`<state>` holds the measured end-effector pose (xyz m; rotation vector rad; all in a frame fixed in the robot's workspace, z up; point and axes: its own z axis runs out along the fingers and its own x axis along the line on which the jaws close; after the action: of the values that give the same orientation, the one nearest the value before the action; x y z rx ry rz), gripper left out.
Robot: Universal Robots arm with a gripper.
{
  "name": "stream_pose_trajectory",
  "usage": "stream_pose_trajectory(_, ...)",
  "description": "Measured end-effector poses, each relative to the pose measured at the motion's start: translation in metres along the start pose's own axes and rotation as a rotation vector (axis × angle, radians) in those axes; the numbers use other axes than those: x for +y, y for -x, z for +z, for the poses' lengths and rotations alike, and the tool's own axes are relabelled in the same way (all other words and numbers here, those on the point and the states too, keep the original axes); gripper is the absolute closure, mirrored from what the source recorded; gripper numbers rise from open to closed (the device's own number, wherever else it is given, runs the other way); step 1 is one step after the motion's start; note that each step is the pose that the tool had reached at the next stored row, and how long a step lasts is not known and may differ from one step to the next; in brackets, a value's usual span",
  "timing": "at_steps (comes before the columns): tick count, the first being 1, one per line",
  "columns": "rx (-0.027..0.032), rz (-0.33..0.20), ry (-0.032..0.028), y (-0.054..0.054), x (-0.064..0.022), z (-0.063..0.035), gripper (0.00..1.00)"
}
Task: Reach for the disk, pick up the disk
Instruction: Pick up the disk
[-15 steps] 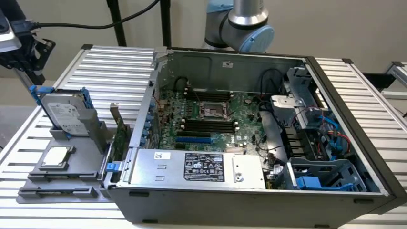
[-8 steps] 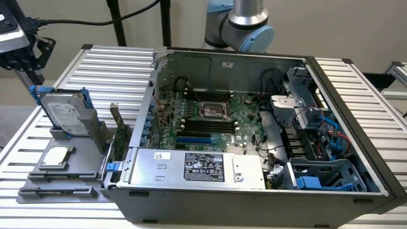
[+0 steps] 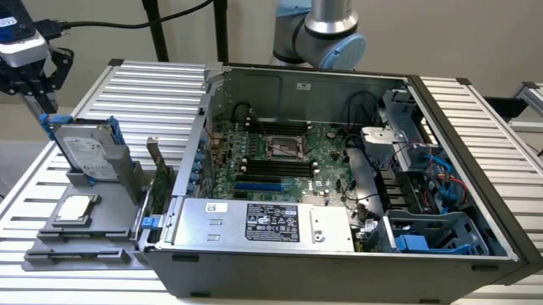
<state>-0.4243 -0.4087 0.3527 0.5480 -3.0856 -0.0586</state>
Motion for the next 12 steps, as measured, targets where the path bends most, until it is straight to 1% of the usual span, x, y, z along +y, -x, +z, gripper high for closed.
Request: stream_pose_trajectory(12, 0.0084, -0.219, 0.0, 0.0, 0.0, 0.0005, 0.89)
